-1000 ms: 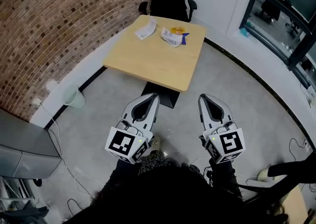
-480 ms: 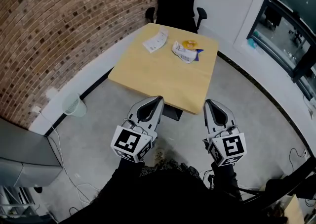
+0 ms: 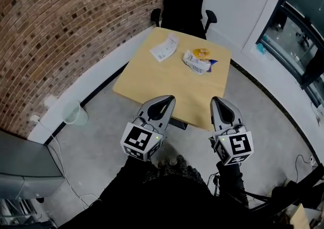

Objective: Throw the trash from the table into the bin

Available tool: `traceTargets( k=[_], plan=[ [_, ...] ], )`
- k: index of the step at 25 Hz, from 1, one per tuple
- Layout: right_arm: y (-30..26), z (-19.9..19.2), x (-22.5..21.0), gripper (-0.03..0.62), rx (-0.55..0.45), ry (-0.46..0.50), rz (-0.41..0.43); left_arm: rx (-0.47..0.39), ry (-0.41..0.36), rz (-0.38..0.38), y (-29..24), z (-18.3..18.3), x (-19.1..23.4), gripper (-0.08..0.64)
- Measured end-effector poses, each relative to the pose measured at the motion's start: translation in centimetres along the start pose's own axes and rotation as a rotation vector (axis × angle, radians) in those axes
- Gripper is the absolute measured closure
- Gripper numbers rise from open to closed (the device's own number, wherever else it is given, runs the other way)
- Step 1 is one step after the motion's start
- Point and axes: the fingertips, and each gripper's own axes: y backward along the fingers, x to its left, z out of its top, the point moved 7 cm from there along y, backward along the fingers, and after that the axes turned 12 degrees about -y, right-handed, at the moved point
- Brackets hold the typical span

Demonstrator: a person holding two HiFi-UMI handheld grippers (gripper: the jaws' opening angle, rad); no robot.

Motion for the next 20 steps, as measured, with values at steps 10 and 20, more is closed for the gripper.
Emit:
traceTargets(
  k=[10,20],
  plan=[
    [-3.6,0.0,-0.6,0.581,0.011,0.013,-0.053,0.015,0.009,-0.01,-1.4,-1.4,4.1,0.552],
    [-6.7,-0.4,-3.8,0.581,0.036,-0.006,-0.062,0.031,0.034,-0.009,-4.4,-2.7,5.5,0.552]
  ],
)
